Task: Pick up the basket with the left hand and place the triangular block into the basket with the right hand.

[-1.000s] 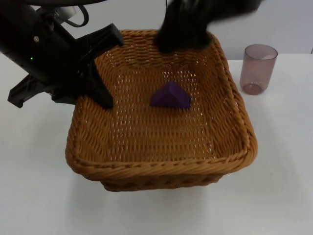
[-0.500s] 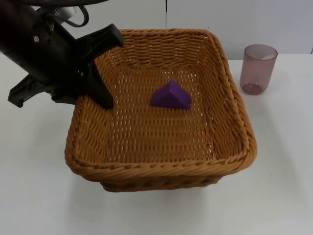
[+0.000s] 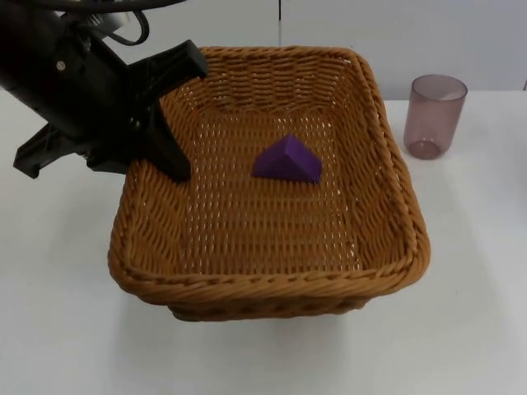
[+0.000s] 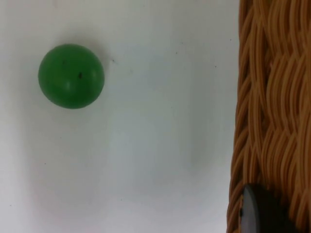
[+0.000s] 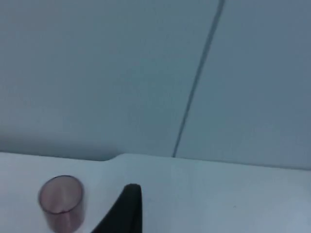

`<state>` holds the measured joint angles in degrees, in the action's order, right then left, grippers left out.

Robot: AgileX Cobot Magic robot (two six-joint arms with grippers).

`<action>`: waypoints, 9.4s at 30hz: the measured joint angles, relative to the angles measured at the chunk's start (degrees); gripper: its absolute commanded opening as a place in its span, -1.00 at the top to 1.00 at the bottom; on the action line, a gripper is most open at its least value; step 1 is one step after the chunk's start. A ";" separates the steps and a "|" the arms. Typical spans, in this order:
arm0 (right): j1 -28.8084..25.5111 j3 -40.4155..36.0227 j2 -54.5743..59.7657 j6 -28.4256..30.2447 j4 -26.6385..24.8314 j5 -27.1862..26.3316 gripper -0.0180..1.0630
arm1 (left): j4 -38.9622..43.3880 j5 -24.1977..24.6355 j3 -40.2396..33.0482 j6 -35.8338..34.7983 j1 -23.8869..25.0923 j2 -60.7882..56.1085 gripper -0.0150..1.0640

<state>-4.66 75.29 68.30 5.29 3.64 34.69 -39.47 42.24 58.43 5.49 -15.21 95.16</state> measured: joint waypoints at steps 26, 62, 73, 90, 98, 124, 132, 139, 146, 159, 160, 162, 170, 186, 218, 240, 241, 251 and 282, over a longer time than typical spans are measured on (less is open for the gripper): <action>-3.95 0.00 0.00 -1.51 -5.49 0.99 -0.97 | -3.25 -2.75 0.00 2.37 0.00 4.98 0.96; -3.95 0.00 0.00 0.21 -5.49 3.12 -0.97 | -23.96 -13.11 7.05 19.54 -6.55 24.53 0.96; -3.95 0.00 0.00 0.75 -5.49 3.01 -0.97 | -23.86 -13.23 7.05 19.54 -6.55 25.39 0.96; -3.95 0.00 0.00 1.28 -5.49 2.93 -0.97 | -20.99 -13.12 7.30 17.64 -7.18 26.33 -0.25; -3.95 0.00 0.00 1.28 -5.49 2.93 -0.97 | -20.88 -13.00 7.33 17.86 -9.09 25.13 -0.98; -3.95 0.00 0.00 1.37 -5.49 2.93 -0.97 | 32.20 -7.12 7.33 -16.09 -9.44 10.66 -0.98; -3.95 0.00 0.00 1.37 -5.49 3.05 -0.97 | 43.48 -8.00 8.92 -18.14 -8.11 0.45 -0.98; -3.95 0.00 0.00 1.37 -5.49 3.16 -0.97 | 49.68 -11.89 12.33 -18.42 -6.42 -12.46 -0.98; -3.95 0.00 0.00 1.37 -5.49 3.16 -0.97 | 57.27 -21.91 15.01 -18.54 -6.14 -23.43 -0.98; -3.95 0.00 0.00 -1.79 -5.49 0.45 -0.97 | 59.16 -11.41 18.57 -23.94 2.22 -30.99 -0.98; -3.95 0.00 0.00 -1.43 -5.49 1.21 -0.97 | 58.01 -7.61 18.57 -25.46 5.53 -30.89 -0.98; -3.95 0.00 0.00 -0.15 -5.49 2.00 -0.97 | 55.68 -4.25 18.57 -25.75 9.54 -30.89 -0.98; -1.18 -4.01 -6.11 2.20 -5.49 -0.17 -0.97 | 52.51 -2.17 18.57 -19.84 12.86 -34.80 -0.98; 0.29 -9.85 -37.56 1.95 -5.49 2.17 -0.97 | 51.64 -0.77 16.16 -16.13 12.86 -50.96 -0.98; 4.95 -13.00 -68.38 10.51 -12.68 23.30 -0.97 | 42.01 9.41 6.51 -1.93 13.93 -88.92 -0.98; 4.95 -23.68 -68.38 8.79 -9.43 25.68 -0.97 | 37.60 18.89 -7.40 1.59 15.43 -93.65 -0.98; 4.95 -25.31 -68.38 8.03 -9.21 25.68 -0.97 | 37.48 18.89 -8.77 1.31 15.43 -93.89 -0.98; 4.95 -36.17 -68.27 4.56 -8.26 28.10 -0.97 | 34.90 19.39 -19.83 0.80 15.43 -94.85 -0.98; 4.95 -37.99 -68.27 4.34 -7.00 31.57 -0.97 | 35.76 19.82 -29.85 -1.04 15.43 -94.94 -0.98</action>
<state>0.29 37.30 0.02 9.64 -3.37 66.26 -3.71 62.05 28.57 4.44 0.21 0.22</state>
